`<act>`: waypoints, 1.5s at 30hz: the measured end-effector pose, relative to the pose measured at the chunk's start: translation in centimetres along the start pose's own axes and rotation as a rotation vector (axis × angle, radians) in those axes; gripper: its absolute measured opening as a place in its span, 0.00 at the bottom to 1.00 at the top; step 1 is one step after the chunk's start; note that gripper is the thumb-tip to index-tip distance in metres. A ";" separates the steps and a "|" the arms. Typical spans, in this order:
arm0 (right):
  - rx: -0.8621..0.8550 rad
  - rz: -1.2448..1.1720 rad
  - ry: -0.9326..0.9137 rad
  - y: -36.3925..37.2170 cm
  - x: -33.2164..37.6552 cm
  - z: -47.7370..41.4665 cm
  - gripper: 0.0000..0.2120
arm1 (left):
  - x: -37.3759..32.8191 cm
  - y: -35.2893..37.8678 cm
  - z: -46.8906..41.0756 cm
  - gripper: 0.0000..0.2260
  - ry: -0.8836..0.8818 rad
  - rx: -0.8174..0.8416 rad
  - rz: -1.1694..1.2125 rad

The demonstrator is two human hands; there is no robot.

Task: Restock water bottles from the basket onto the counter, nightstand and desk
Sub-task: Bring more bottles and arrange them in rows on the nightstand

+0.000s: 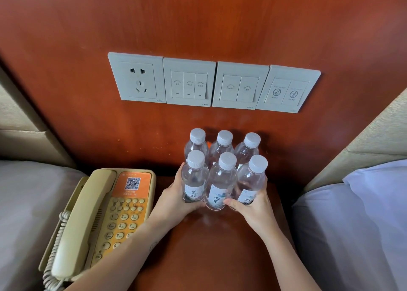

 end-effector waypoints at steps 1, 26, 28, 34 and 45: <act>-0.003 0.001 0.009 -0.2 -0.2 0.0 0.52 | -0.1 0.2 0.0 0.49 0.001 0.002 -0.003; 0.001 0.061 0.032 -2.7 -1.2 -0.6 0.56 | -1.3 2.3 0.1 0.50 0.000 0.005 -0.052; -0.018 0.070 0.033 -3.0 -1.1 -0.6 0.57 | -1.3 2.2 0.1 0.52 0.000 0.001 -0.057; -0.060 0.066 0.047 -3.4 -1.0 -0.1 0.60 | -1.3 1.8 0.6 0.56 -0.003 -0.057 -0.043; -0.178 0.151 0.100 -3.9 0.3 3.1 0.53 | -3.6 1.4 1.9 0.52 0.071 -0.078 -0.010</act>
Point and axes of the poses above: each hand's wrist, its own z-axis away from the middle knuckle, its own y-axis out of the palm, x = y × z, the point moved 10 cm from there along -z, towards the middle knuckle, and after that the axes turned 13 degrees about -x, right-handed, at the moved point
